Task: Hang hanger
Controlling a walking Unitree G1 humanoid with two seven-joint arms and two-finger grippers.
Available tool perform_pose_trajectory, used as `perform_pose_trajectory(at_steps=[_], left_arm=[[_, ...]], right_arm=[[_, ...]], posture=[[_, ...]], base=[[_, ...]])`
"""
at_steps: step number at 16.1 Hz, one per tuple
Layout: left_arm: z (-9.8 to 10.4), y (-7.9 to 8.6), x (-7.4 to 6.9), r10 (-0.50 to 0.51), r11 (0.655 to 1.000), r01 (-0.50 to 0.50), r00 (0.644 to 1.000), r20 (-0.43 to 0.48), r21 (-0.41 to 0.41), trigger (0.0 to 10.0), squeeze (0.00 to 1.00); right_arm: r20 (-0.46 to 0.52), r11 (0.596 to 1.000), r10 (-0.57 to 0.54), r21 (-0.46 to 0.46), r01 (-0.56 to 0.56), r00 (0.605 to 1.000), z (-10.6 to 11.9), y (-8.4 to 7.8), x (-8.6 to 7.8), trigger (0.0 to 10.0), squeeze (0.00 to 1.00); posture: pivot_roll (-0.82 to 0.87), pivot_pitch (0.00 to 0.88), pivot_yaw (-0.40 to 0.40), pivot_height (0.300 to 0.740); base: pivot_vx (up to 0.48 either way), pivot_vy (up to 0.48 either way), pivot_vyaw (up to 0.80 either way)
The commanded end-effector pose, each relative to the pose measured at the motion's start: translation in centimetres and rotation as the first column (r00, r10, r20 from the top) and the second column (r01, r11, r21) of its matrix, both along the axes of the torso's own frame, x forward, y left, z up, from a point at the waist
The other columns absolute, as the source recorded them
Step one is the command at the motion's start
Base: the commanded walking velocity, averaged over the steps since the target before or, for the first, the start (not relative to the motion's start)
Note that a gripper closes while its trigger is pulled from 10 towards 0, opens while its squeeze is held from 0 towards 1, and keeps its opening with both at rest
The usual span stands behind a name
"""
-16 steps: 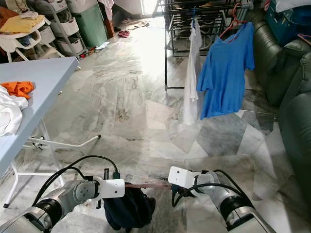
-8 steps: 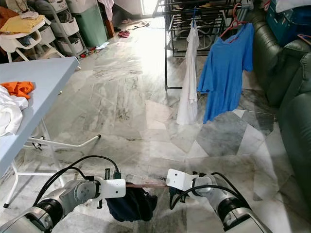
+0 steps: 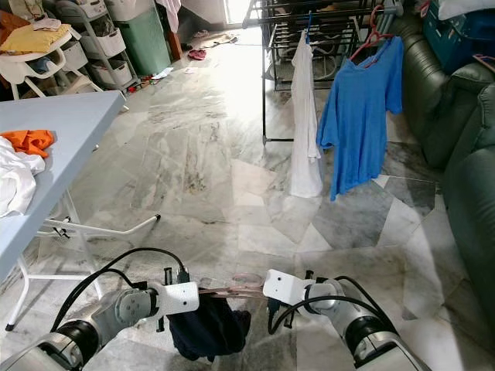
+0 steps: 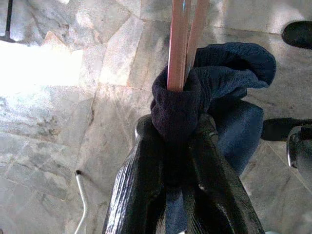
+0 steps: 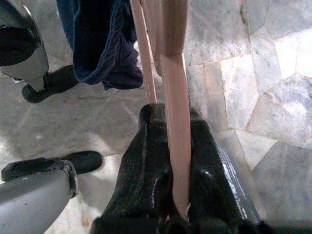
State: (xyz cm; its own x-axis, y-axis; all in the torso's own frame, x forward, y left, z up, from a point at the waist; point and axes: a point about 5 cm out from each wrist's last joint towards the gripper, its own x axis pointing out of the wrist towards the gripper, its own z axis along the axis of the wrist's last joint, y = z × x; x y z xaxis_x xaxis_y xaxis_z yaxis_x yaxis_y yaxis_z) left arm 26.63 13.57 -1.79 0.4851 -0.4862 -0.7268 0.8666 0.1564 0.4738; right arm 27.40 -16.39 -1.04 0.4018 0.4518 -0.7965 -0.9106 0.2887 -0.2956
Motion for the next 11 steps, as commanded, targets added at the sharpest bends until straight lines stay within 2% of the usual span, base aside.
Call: perform_pose_trajectory(at_steps=[1, 5, 8, 11], left_arm=[[-0.22, 0.18, -0.37, 0.006, 1.000, -0.007, 1.000, -0.009, -0.019, 10.0, 0.00], [0.09, -0.22, -0.32, -0.010, 0.998, 0.012, 1.000, 0.024, -0.061, 10.0, 0.00], [0.21, -0.18, -0.15, -0.021, 0.999, 0.023, 0.999, 0.034, -0.049, 10.0, 0.00], [0.34, -0.15, 0.11, 0.043, 0.995, -0.041, 0.999, 0.020, -0.095, 10.0, 0.00]], right_arm=[[0.042, 0.999, -0.012, 0.049, 0.010, 0.999, 0.75, 0.94, 0.84, 0.0, 0.00], [0.054, 0.998, -0.021, 0.058, 0.018, 0.998, 0.96, 0.47, 0.95, 0.0, 0.00], [0.088, 0.995, -0.052, 0.086, 0.044, 0.995, 1.38, 0.47, 1.37, 0.0, 0.00], [0.093, 0.994, -0.060, 0.097, 0.051, 0.994, 1.35, 0.95, 1.44, 0.0, 0.00]], posture=[[-0.17, 0.000, 0.122, 0.740], [-0.18, 0.000, 0.122, 0.740], [-0.18, 0.000, 0.128, 0.740], [-0.18, 0.000, 0.126, 0.740]], base=[[0.000, 0.000, 0.00], [0.000, 0.000, 0.00], [0.000, 0.000, 0.00], [0.000, 0.000, 0.00]])
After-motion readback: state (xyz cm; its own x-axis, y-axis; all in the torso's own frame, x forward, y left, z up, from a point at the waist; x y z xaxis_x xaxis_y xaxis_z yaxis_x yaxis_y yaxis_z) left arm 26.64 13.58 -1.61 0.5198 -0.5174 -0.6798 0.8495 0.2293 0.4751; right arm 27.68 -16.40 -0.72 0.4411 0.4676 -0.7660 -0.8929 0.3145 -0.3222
